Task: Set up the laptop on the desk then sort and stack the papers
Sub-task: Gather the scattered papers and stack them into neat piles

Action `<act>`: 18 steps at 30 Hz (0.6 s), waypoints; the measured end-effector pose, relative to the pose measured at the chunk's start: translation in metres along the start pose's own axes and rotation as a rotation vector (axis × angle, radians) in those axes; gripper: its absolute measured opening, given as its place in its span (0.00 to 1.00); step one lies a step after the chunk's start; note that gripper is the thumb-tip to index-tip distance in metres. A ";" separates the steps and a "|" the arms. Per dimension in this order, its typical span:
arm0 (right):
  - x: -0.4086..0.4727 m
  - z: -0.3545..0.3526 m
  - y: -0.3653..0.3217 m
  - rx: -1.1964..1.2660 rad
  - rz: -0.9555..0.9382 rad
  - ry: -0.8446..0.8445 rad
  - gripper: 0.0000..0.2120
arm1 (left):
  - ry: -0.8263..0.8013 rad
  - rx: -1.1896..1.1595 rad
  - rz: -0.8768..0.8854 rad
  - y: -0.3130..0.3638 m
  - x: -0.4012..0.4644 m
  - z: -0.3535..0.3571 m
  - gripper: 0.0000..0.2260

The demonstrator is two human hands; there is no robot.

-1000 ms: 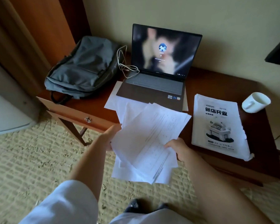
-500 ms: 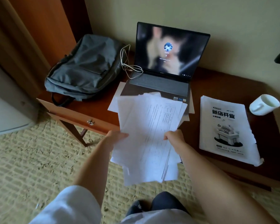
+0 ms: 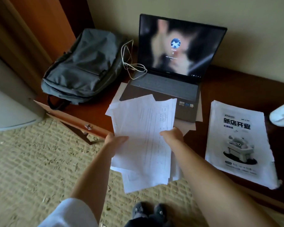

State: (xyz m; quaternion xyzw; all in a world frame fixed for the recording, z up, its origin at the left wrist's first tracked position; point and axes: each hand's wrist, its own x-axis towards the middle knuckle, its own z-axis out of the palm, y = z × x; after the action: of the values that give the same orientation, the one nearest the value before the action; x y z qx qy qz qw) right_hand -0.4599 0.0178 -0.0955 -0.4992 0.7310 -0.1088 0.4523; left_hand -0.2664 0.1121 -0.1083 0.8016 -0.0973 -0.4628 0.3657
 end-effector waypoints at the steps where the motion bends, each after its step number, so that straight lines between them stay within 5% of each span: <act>1: -0.001 0.000 0.002 0.030 -0.016 -0.014 0.11 | -0.017 -0.009 -0.002 0.001 -0.001 -0.001 0.18; 6: -0.025 0.012 0.019 0.240 -0.015 -0.044 0.08 | -0.203 0.065 -0.059 0.002 -0.012 -0.029 0.27; 9: -0.046 0.023 0.026 0.309 -0.005 -0.074 0.07 | -0.344 0.039 -0.090 0.004 -0.034 -0.050 0.19; 12: -0.061 0.035 0.015 0.365 -0.058 -0.053 0.07 | -0.298 -0.012 -0.024 0.003 -0.034 -0.071 0.25; 18: -0.098 0.071 -0.022 0.372 -0.132 0.064 0.09 | -0.348 -0.042 0.185 0.016 -0.021 -0.107 0.20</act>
State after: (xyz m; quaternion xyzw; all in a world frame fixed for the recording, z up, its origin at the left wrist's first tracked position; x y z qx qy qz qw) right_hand -0.3827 0.1087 -0.0682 -0.4503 0.6780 -0.2873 0.5050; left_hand -0.1881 0.1639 -0.0509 0.6893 -0.2227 -0.5608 0.4009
